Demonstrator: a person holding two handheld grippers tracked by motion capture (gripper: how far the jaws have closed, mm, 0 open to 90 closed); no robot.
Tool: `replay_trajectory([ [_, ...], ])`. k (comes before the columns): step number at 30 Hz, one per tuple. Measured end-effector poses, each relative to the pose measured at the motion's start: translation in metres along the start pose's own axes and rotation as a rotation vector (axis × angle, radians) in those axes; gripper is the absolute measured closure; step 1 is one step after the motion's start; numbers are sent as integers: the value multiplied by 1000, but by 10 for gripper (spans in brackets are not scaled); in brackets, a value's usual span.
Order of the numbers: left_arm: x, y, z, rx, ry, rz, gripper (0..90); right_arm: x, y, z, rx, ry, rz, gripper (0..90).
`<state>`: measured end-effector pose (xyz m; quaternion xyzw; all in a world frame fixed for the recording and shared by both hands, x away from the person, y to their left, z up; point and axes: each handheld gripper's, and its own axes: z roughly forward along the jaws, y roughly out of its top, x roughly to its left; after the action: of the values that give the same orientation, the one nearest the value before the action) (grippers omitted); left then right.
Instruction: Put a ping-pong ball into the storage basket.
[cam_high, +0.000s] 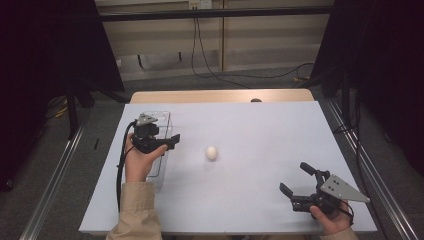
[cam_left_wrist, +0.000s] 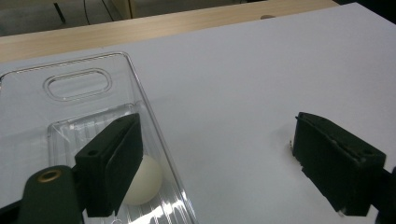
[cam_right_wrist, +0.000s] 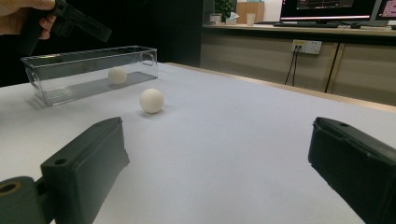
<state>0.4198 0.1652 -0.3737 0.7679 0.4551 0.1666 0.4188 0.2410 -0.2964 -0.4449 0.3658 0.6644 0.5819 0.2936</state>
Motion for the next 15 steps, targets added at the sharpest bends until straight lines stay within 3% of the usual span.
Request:
replay_trajectory([
  [15,-12,2,9,32,-17,25,143,0,0,0,0,1,-1,33],
])
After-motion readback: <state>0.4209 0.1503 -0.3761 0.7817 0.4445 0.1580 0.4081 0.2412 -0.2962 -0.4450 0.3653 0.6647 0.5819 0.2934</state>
